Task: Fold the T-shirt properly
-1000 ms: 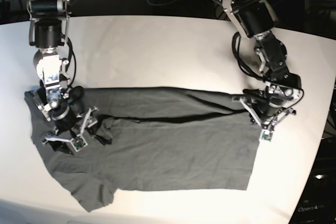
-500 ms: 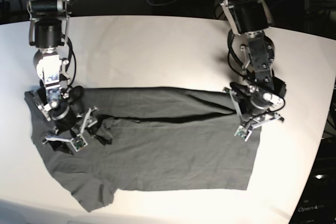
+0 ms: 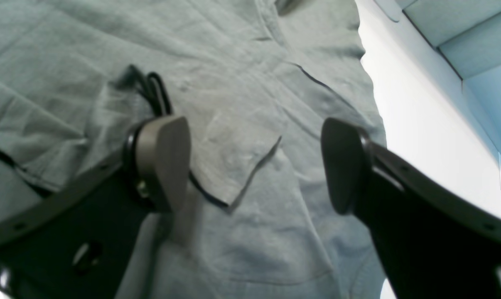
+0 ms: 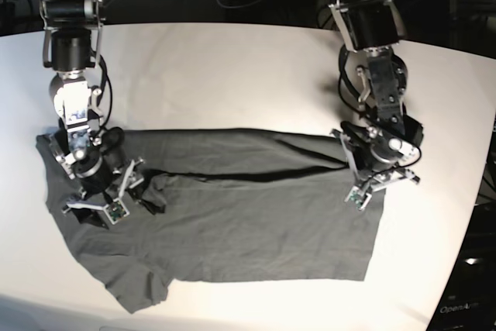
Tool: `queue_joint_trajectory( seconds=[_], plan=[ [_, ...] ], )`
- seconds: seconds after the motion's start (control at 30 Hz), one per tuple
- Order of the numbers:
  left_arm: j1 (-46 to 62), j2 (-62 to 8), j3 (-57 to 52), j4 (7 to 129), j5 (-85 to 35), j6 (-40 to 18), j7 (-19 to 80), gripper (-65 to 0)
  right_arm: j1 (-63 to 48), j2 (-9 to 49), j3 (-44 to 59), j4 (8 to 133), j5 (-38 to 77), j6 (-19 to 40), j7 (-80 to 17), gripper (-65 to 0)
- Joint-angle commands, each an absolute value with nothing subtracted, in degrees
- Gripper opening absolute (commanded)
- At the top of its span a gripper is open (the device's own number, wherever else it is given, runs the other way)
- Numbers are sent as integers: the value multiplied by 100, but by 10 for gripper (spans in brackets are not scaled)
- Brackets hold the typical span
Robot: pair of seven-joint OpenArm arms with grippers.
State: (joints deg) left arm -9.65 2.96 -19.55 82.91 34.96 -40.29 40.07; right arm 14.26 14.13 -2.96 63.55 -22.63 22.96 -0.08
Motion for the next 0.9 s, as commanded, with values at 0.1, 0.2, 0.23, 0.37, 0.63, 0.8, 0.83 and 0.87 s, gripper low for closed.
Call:
queue_joint_trajectory(
  seconds=[0.1,0.2,0.23,0.37,0.63,0.8,0.83,0.87],
  plan=[
    [-1103,136,-1938,8391,3477,-4000,3925,-482,1569,1464,-268,6475,-2229,2246,127,-170],
    [-1095,110,-1938,8391,3477,-4000,3916,-398,1569,1464,-268,6475,-2229,2246,127,-170],
    [-1086,57,-1912,8391,3477,-4000,3916,-375,1569,1464,-268,6475,-2229,2246,127,-170],
    [-1033,-101,-1455,8391,3477,-4000,3916,-354,1569,1464,-277,6475,-2229,2246,127,-170],
    [-989,-286,-910,8321,3495,-4000,3925,-354,1569,1464,-277,6475,-2229,2246,127,-170],
    [-1042,-330,-804,7943,3952,-4000,3881,-354,1569,1481,-286,6475,-2229,2246,127,-170],
    [-1042,-330,-804,7855,4004,-4000,3864,-354,1569,1473,-286,6475,-2229,2246,127,-170],
    [-1051,-330,-804,7802,4057,-4000,3864,-354,1569,1473,-286,6475,-2229,2246,127,-170]
  ],
)
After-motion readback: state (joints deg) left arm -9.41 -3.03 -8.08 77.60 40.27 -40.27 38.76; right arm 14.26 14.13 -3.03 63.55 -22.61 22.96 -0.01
